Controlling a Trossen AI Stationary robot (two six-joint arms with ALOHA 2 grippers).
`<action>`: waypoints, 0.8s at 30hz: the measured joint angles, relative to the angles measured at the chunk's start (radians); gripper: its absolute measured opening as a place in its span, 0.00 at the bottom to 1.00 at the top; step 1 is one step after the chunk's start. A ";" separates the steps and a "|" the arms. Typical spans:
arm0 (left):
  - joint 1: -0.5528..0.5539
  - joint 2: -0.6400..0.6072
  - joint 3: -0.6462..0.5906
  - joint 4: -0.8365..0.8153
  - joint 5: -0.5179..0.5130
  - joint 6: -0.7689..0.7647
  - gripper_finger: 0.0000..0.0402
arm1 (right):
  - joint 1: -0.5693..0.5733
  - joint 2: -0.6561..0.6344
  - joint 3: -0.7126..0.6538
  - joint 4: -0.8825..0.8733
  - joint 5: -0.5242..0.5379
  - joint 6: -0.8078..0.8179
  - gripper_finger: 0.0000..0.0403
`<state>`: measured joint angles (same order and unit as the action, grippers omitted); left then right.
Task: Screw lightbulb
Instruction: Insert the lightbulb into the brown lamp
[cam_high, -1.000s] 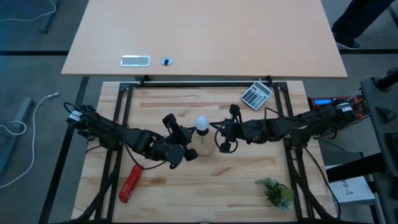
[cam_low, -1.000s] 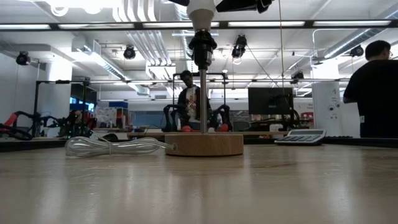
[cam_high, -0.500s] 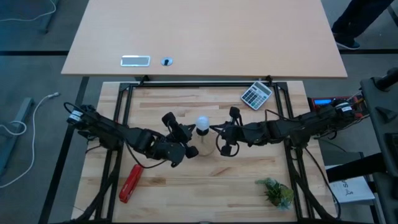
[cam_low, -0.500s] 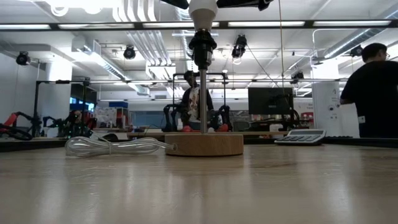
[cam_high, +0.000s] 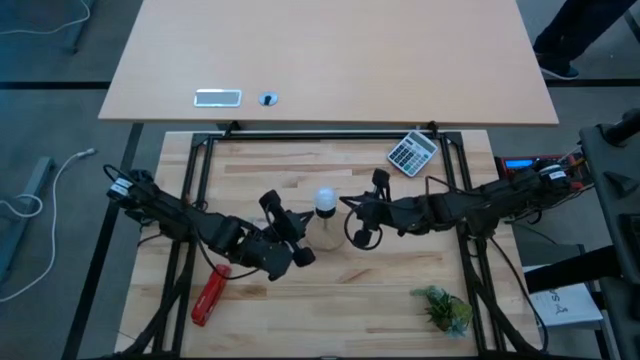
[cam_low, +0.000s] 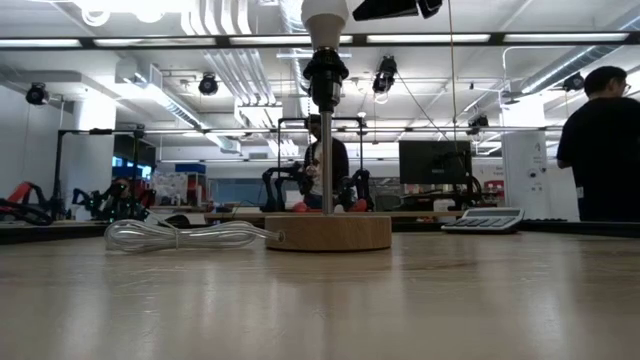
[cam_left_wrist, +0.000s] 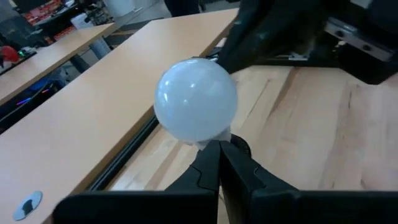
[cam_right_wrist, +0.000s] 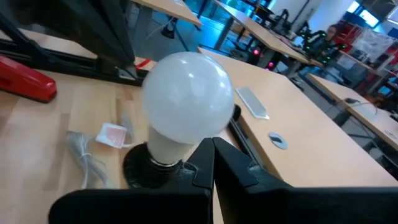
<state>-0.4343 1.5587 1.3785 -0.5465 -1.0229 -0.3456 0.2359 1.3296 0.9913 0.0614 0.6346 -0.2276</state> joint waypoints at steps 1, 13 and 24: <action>0.000 0.000 0.000 0.000 -0.011 0.003 0.00 | 0.000 0.000 0.000 0.001 0.003 0.000 0.00; 0.057 0.006 0.000 0.015 -0.022 0.050 0.00 | -0.001 0.000 0.000 0.035 -0.013 -0.036 0.00; 0.092 0.020 0.000 0.016 -0.021 0.056 0.00 | 0.000 -0.002 0.000 0.034 -0.043 -0.037 0.00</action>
<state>-0.3419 1.5787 1.3785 -0.5308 -1.0436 -0.2897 0.2356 1.3277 0.9913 0.0952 0.5911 -0.2642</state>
